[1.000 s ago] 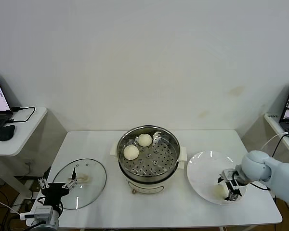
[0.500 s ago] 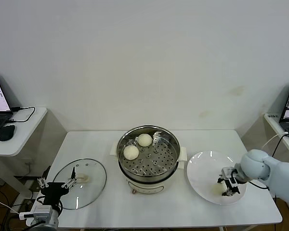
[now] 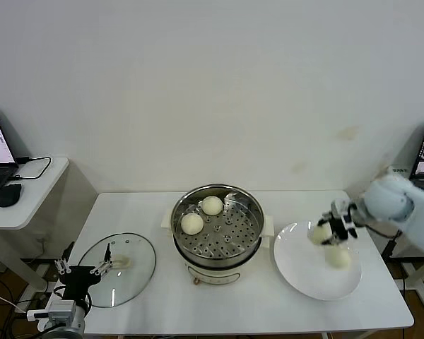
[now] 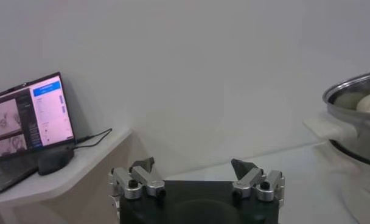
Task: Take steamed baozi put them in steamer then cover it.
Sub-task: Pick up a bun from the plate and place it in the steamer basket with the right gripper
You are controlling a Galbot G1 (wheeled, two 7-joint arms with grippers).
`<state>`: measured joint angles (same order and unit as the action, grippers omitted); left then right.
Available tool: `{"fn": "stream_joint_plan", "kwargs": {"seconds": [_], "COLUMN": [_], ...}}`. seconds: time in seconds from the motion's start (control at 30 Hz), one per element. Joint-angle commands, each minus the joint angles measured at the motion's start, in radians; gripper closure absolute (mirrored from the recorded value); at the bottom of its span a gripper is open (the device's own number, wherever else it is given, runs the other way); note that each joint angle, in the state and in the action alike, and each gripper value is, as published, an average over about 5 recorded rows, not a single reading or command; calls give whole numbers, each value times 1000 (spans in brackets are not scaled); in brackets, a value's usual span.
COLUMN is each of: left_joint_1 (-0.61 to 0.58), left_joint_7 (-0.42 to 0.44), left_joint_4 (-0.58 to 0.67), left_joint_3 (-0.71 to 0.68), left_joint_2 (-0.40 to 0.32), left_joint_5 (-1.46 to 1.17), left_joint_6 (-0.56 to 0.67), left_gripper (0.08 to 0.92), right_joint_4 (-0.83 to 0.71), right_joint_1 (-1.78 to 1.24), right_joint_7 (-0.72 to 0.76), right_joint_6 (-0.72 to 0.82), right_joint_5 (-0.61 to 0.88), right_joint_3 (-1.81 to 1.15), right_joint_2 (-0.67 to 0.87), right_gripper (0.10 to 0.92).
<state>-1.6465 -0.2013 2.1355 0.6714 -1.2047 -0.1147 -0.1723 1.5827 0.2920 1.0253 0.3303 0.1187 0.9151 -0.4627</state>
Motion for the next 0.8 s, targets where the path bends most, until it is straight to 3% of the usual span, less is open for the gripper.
{"fn": "stream_joint_plan", "kwargs": {"seconds": [0.03,0.37,0.8], "left_joint_1": [0,-3,-6], "left_joint_7": [0,-1,-3], "left_joint_4": [2,3,13], "left_joint_3": [1,7,32], "left_joint_2": [-1,-13,-26], "left_joint_5": [0,2,1], "left_joint_6": [0,1,2], "left_gripper": [177,177,177], "right_joint_4": [-8,83,16], "right_joint_1": [405,403,341], "right_joint_7": [0,-48,-34], "right_joint_6": [6,-55,-400], "right_joint_5": [149,276,64], "right_joint_3": [194,308,439], "right_joint_2": [-132,-401,-569], "right_gripper": [465,465,465]}}
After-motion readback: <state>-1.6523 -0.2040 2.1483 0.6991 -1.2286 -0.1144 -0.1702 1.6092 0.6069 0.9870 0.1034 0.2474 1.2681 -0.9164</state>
